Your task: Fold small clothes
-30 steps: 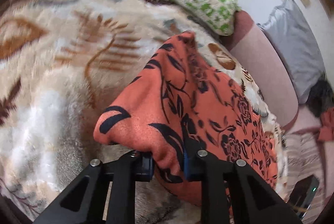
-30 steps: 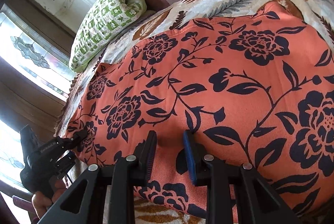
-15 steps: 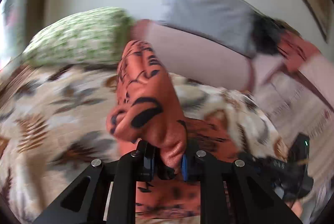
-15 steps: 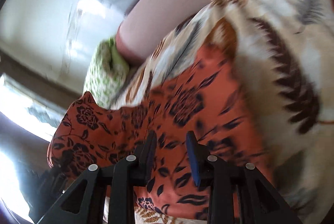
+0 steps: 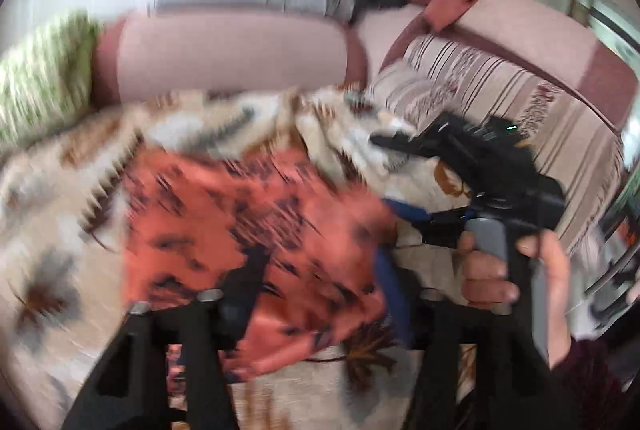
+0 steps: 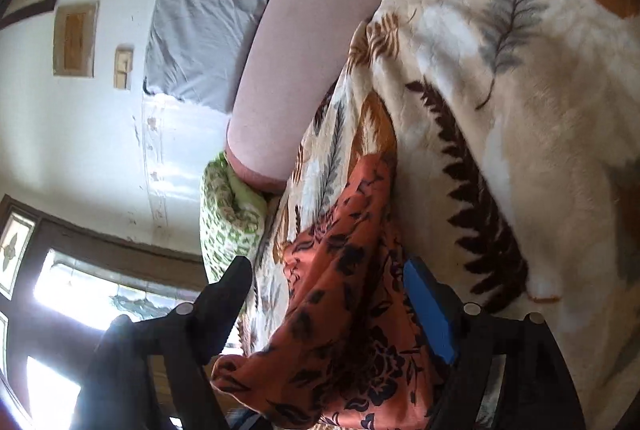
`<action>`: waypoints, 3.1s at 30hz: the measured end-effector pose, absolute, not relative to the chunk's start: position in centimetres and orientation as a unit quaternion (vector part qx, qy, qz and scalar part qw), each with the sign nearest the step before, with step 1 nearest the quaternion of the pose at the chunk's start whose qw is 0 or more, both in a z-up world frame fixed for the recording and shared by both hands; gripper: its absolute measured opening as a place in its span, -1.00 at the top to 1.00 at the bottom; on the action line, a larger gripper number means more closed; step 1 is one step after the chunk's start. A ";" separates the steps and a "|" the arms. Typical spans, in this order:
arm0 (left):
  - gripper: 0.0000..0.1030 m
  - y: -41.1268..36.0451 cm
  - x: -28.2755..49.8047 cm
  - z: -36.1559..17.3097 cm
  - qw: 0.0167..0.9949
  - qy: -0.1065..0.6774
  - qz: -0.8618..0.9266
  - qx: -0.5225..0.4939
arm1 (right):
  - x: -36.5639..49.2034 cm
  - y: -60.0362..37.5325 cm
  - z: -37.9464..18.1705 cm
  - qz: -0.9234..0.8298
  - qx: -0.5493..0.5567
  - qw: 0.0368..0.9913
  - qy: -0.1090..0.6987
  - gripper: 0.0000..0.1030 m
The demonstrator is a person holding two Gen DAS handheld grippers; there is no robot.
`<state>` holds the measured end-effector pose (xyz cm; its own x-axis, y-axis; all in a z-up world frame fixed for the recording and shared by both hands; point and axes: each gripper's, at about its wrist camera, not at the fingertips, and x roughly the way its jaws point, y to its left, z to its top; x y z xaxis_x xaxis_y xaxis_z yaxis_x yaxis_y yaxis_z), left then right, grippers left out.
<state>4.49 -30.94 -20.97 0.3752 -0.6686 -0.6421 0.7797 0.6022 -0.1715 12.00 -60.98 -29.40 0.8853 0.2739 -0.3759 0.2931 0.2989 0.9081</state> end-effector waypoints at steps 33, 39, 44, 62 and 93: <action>-0.38 -28.0 13.5 -29.6 0.843 0.410 -0.298 0.179 | 27.0 -55.4 -30.2 -0.116 0.367 0.785 0.485 0.50; -0.38 -26.9 13.9 -29.1 0.843 0.409 -0.315 0.151 | 25.1 -56.5 -29.2 -0.099 0.409 0.806 0.416 0.50; -0.38 -26.0 12.7 -28.3 0.852 0.396 -0.307 0.154 | 19.8 -54.4 -26.3 -0.082 0.396 0.822 0.401 0.48; -0.47 -24.7 9.7 -26.8 0.872 0.365 -0.275 0.174 | 10.4 -49.6 -26.4 -0.118 0.320 0.842 0.417 0.43; -0.59 -23.1 12.1 -24.9 0.902 0.340 -0.225 0.142 | 11.4 -47.4 -23.5 -0.078 0.294 0.917 0.258 -0.47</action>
